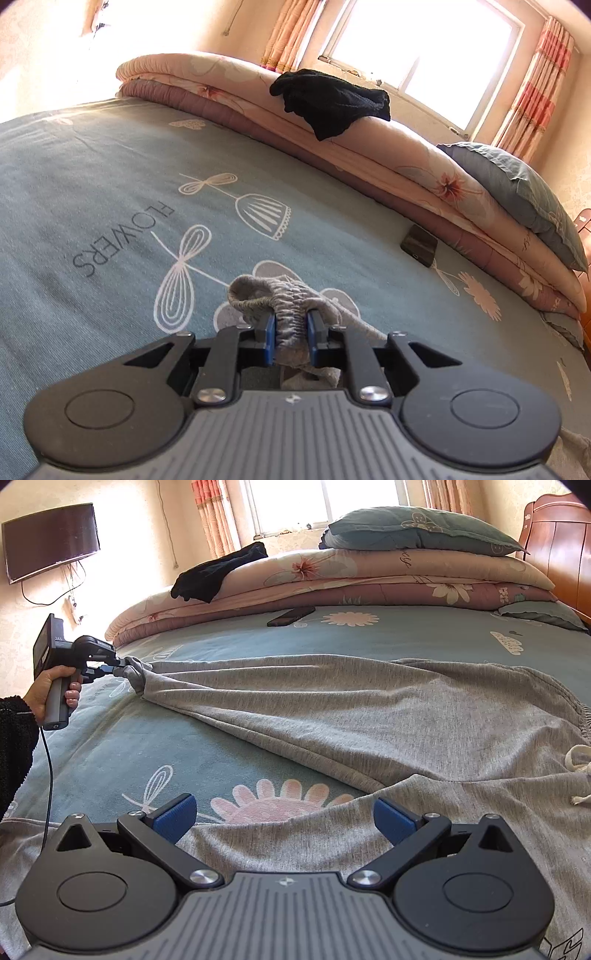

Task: Fold clothes
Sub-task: 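Pull the cuff with the left gripper and open it onto the bed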

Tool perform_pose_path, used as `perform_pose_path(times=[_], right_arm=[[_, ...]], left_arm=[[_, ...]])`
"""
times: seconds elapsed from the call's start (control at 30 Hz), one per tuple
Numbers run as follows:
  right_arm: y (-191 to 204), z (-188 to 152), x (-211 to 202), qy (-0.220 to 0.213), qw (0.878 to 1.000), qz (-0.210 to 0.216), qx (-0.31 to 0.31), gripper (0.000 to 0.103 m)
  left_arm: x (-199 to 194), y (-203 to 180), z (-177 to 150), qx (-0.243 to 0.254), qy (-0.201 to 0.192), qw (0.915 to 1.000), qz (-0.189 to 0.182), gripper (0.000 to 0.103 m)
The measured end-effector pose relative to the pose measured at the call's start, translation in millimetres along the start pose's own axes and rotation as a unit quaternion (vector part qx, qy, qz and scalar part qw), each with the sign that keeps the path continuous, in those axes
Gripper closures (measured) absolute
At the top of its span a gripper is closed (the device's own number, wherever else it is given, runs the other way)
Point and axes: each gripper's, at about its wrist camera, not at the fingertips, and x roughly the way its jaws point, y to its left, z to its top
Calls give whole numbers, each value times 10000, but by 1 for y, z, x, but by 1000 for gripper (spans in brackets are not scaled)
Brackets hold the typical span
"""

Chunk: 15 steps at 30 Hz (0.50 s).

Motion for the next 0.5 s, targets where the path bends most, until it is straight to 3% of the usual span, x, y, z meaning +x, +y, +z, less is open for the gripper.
perform_pose_path(times=[0.27,0.33,0.4,0.47,0.5], right_arm=[[-3,-3,13,130,9998,-104,79,0],[-2,-4,15,167,9998,-96,74,0],[0,-4,17,185,9998,-65,28,0],[3,-3,15,166,9998,-62,-17,0],[3,-3,15,163,9998,-57,-47,0]], left_arm=[[9,5,40,553,-469,9960,527,87],[21,13,39,479,-230,9959,735,78],[34,26,31,242,164,9950,959,77],[35,40,23,-125,291,9958,858,75],[32,46,20,-300,279,9957,825,68]])
